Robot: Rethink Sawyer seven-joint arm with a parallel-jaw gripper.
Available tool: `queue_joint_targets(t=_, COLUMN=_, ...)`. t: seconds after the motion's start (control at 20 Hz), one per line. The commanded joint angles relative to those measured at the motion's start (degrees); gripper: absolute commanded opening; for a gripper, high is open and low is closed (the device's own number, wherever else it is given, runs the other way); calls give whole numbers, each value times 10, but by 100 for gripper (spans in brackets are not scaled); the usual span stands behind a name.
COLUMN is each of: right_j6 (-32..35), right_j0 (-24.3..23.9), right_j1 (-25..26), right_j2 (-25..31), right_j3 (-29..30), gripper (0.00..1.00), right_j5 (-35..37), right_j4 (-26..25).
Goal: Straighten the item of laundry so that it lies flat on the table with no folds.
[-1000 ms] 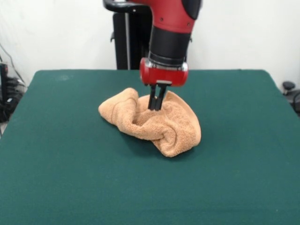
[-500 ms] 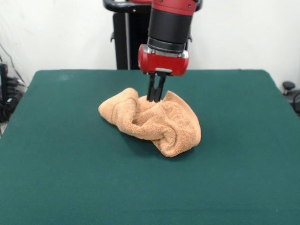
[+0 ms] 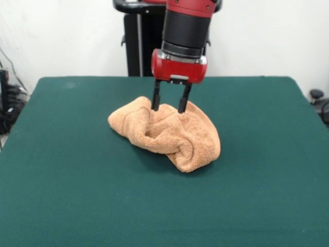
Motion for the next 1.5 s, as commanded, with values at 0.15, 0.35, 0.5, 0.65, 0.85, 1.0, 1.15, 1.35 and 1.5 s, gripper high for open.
queue_joint_targets(t=0.15, right_j6=99, right_j0=12, right_j1=22, right_j2=47, right_j3=42, gripper=100, right_j5=4, right_j4=8)
queue_joint_targets(t=0.35, right_j6=100, right_j0=11, right_j1=23, right_j2=53, right_j3=45, gripper=100, right_j5=3, right_j4=10)
queue_joint_targets(t=0.5, right_j6=112, right_j0=22, right_j1=29, right_j2=50, right_j3=46, gripper=100, right_j5=4, right_j4=18)
queue_joint_targets(t=0.65, right_j6=132, right_j0=40, right_j1=38, right_j2=44, right_j3=46, gripper=100, right_j5=-3, right_j4=31)
queue_joint_targets(t=0.85, right_j6=148, right_j0=58, right_j1=39, right_j2=34, right_j3=50, gripper=100, right_j5=-2, right_j4=46)
queue_joint_targets(t=1.0, right_j6=156, right_j0=70, right_j1=36, right_j2=29, right_j3=53, gripper=100, right_j5=1, right_j4=58)
queue_joint_targets(t=1.15, right_j6=159, right_j0=79, right_j1=33, right_j2=27, right_j3=55, gripper=100, right_j5=7, right_j4=68)
queue_joint_targets(t=1.35, right_j6=154, right_j0=84, right_j1=35, right_j2=24, right_j3=56, gripper=100, right_j5=5, right_j4=78)
queue_joint_targets(t=1.5, right_j6=153, right_j0=92, right_j1=40, right_j2=16, right_j3=53, gripper=100, right_j5=3, right_j4=85)
